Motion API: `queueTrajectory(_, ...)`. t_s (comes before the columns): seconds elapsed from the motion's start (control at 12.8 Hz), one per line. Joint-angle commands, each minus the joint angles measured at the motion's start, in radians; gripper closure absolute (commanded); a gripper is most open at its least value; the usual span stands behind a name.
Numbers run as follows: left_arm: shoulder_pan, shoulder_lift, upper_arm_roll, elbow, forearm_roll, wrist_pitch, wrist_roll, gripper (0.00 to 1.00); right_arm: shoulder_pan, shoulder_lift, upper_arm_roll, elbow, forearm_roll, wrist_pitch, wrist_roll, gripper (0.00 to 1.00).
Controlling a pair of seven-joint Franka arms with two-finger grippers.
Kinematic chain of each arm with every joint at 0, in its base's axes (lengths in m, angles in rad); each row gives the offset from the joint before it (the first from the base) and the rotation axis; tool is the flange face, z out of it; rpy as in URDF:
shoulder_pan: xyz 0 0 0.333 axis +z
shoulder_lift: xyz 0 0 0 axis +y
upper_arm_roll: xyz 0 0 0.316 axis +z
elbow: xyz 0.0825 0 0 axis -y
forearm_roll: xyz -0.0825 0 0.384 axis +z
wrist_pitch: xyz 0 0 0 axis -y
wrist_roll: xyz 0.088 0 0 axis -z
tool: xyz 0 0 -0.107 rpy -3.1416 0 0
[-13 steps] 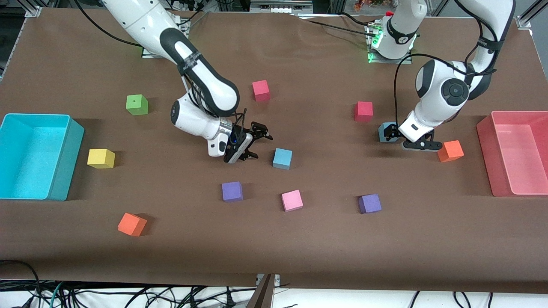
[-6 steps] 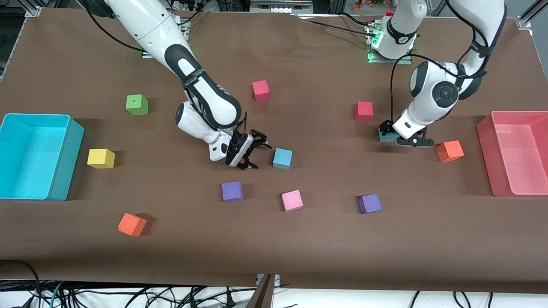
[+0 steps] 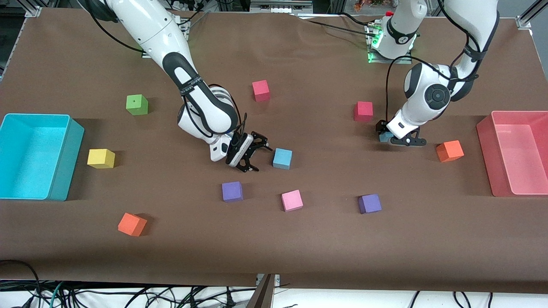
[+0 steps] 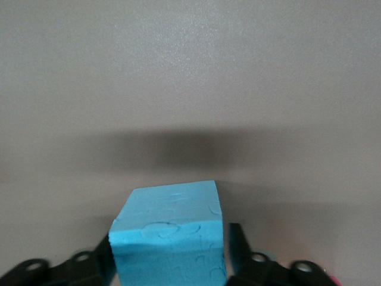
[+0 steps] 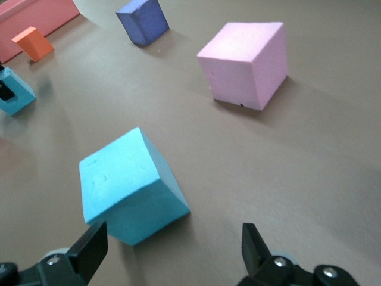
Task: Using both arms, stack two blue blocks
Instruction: 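Carry the teal cube over while the right gripper steadies the placed cube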
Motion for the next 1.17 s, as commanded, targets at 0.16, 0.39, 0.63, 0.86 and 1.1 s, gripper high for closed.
queueTrajectory(0.16, -0.009, -0.061, 0.0, 0.011, -0.019, -0.012, 0.017, 1.0, 0.044, 0.055, -0.01, 0.069, 0.095, 0.005, -0.126, 0.0)
queueTrajectory(0.39, -0.031, -0.102, -0.038, 0.146, -0.025, -0.169, -0.001, 1.0, 0.044, 0.056, -0.01, 0.072, 0.112, 0.002, -0.148, 0.0)
queueTrajectory(0.63, -0.068, -0.105, -0.041, 0.301, -0.025, -0.361, -0.079, 1.0, 0.042, 0.056, -0.01, 0.071, 0.115, -0.009, -0.169, 0.0)
queueTrajectory(0.86, -0.072, -0.113, -0.061, 0.33, -0.027, -0.395, -0.105, 1.0, 0.039, 0.039, -0.012, 0.045, 0.126, -0.013, -0.205, 0.0)
queueTrajectory(1.1, -0.075, -0.104, -0.107, 0.453, -0.062, -0.533, -0.168, 1.0, 0.033, -0.02, -0.012, -0.03, 0.126, -0.028, -0.211, 0.0)
